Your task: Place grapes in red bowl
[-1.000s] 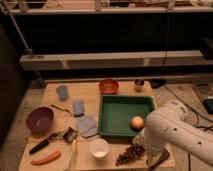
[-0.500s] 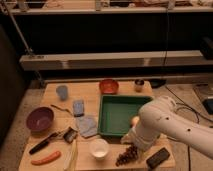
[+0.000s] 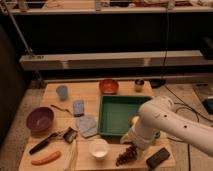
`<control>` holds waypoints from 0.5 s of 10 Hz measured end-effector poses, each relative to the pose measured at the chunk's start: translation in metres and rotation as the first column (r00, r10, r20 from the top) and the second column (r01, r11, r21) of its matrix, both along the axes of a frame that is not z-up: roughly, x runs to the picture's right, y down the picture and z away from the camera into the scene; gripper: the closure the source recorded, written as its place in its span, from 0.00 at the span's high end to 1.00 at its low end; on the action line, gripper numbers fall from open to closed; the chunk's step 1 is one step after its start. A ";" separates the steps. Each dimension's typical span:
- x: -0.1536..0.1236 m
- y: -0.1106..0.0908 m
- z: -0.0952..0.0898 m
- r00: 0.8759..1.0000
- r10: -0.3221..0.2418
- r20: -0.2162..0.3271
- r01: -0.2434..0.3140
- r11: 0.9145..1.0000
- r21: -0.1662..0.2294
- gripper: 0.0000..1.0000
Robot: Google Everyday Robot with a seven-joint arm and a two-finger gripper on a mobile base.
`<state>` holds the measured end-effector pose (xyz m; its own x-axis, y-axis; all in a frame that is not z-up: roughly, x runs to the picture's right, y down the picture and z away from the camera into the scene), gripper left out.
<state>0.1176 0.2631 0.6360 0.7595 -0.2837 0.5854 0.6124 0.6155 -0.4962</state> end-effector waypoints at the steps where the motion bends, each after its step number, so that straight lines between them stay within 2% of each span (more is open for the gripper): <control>1: 0.002 0.001 0.003 1.000 0.003 -0.012 -0.003 1.000 0.000 0.65; 5: 0.016 0.011 0.017 0.997 0.012 -0.073 -0.012 1.000 0.006 0.65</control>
<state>0.1336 0.2741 0.6529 0.8033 -0.2772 0.5271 0.5674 0.6255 -0.5356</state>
